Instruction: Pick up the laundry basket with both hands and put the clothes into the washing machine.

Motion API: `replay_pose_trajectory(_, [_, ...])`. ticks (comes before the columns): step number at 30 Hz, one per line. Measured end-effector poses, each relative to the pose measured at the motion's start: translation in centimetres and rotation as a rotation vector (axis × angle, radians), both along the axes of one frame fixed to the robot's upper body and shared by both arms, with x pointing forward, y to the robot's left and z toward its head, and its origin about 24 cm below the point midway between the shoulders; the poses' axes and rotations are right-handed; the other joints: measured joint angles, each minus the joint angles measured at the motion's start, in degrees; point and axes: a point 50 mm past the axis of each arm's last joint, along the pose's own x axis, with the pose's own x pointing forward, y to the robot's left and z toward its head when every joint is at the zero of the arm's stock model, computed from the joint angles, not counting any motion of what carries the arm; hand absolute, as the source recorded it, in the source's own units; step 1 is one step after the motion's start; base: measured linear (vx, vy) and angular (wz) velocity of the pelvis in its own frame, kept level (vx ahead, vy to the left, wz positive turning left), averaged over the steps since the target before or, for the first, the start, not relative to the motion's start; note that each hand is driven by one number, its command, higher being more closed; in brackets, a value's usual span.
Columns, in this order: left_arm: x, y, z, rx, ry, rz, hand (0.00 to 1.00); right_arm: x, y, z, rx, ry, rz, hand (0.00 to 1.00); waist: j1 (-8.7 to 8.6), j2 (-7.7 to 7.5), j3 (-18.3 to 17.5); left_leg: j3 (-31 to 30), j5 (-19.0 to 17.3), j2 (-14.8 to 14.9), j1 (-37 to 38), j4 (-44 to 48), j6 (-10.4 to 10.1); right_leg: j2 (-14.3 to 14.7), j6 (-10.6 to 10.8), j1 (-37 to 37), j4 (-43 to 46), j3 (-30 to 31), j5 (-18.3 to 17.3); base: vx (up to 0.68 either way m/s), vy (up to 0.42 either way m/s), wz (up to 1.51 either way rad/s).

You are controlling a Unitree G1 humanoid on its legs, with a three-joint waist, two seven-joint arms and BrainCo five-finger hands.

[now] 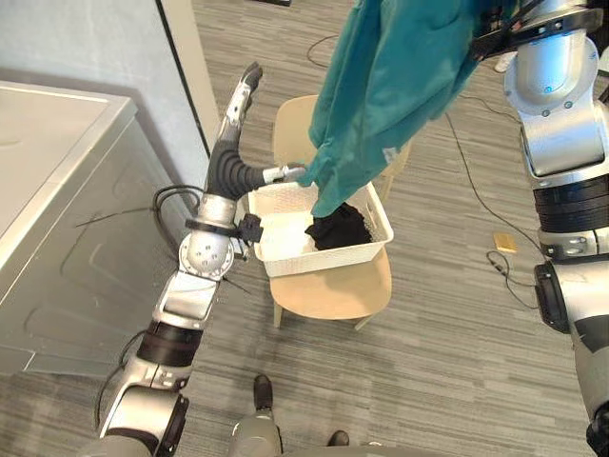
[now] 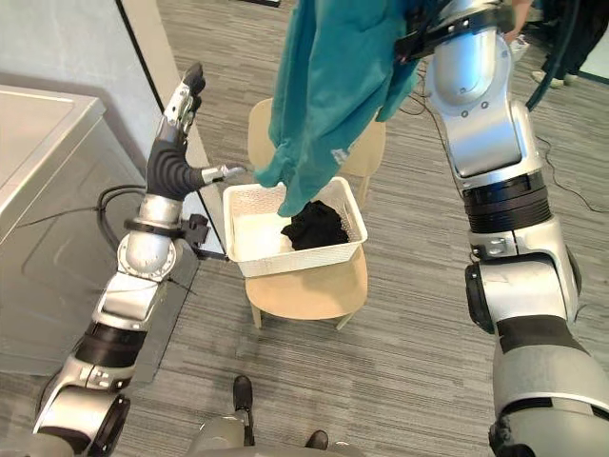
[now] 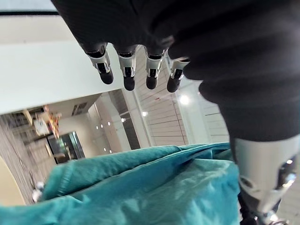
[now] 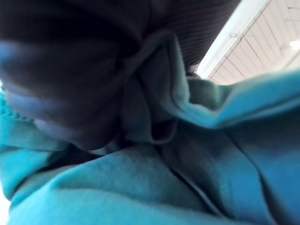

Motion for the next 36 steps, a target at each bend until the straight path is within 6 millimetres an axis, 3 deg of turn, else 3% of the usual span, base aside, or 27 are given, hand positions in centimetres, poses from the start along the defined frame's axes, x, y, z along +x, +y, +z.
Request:
replay_pose_trajectory(4, [2.0, 0.8, 0.7, 0.001, 0.12, -0.122, 0.0, 0.0, 1.5, -0.6, -0.047, 0.026, 0.056, 1.0, -1.27, 0.73, -0.41, 0.08, 0.0, 0.06, 0.14, 0.07, 0.0, 0.16, -0.04, -0.07, -0.01, 0.54, 0.09, -0.02, 0.008, -0.05])
replay_pose_trajectory(9, [2.5, -0.4, 2.2, 0.084, 0.187, -0.309, 0.0, 0.0, 2.8, -2.2, -0.111, 0.061, 0.095, 1.0, -1.7, 1.82, -1.05, 0.1, 0.0, 0.04, 0.31, 0.0, -0.01, 0.06, -0.03, 0.01, 0.02, 0.74, 0.14, -0.01, 0.003, -0.01])
replay_pose_trajectory(13, [2.7, -1.3, 0.5, 0.204, 0.336, -0.42, 0.0, 0.3, 4.8, -3.8, -0.162, 0.1, 0.158, 1.0, -2.85, 2.34, -1.38, 0.54, 0.0, 0.03, 0.6, -0.14, -0.01, 0.01, -0.09, 0.01, 0.02, 1.15, 0.47, -0.01, 0.018, -0.05])
replay_pose_trajectory(17, [2.7, -2.2, -0.3, 0.255, 0.375, -0.451, 0.0, 0.3, 6.2, -4.5, -0.183, 0.122, 0.201, 1.0, -3.2, 2.34, -1.38, 0.93, 0.0, -0.03, 0.81, -0.16, -0.01, 0.03, -0.13, 0.0, 0.01, 1.65, 0.51, -0.02, 0.02, -0.06])
replay_pose_trajectory(18, [2.7, -2.3, -0.3, 0.254, 0.376, -0.452, 1.0, 0.1, 6.8, -4.7, -0.182, 0.125, 0.223, 1.0, -3.69, 2.34, -1.38, 0.94, 0.0, -0.06, 0.82, -0.16, -0.01, 0.07, -0.14, -0.01, 0.0, 1.69, 0.51, 0.0, 0.0, 0.0])
replay_pose_trajectory(24, [3.7, -4.2, -0.6, 0.159, 0.355, -0.42, 1.0, -0.6, 8.9, -5.1, -0.165, 0.124, 0.311, 1.0, -4.07, 2.35, -1.38, 0.86, 0.04, -0.17, 0.81, -0.26, -0.06, 0.15, -0.21, -0.01, -0.22, 1.73, 0.55, 0.0, 0.0, 0.0])
replay_pose_trajectory(33, [4.8, -5.2, -0.6, 0.051, 0.332, -0.306, 1.0, -0.4, 8.8, -4.9, -0.137, 0.136, 0.298, 1.0, -4.28, 2.34, -1.39, -0.19, 0.13, -0.13, 0.46, -0.22, -0.15, 0.44, -0.22, 0.56, -0.87, 0.5, 0.56, 0.0, -0.001, 0.06])
replay_pose_trajectory(34, [4.8, -5.2, -0.5, 0.049, 0.325, -0.3, 1.0, -0.4, 8.7, -4.8, -0.133, 0.133, 0.293, 0.0, -4.25, 2.34, -1.39, -0.29, 0.13, -0.12, 0.47, -0.21, -0.15, 0.45, -0.22, 0.65, -0.92, 0.43, 0.56, 0.01, -0.008, 0.1])
replay_pose_trajectory(36, [4.8, -5.3, -0.1, 0.024, 0.301, -0.278, 1.0, -0.3, 7.9, -4.6, -0.099, 0.13, 0.277, 0.0, -4.23, 2.34, -1.39, -0.8, 0.13, -0.02, 0.5, -0.19, -0.15, 0.56, -0.22, 0.97, -0.96, -0.11, 0.56, 0.01, -0.011, 0.11])
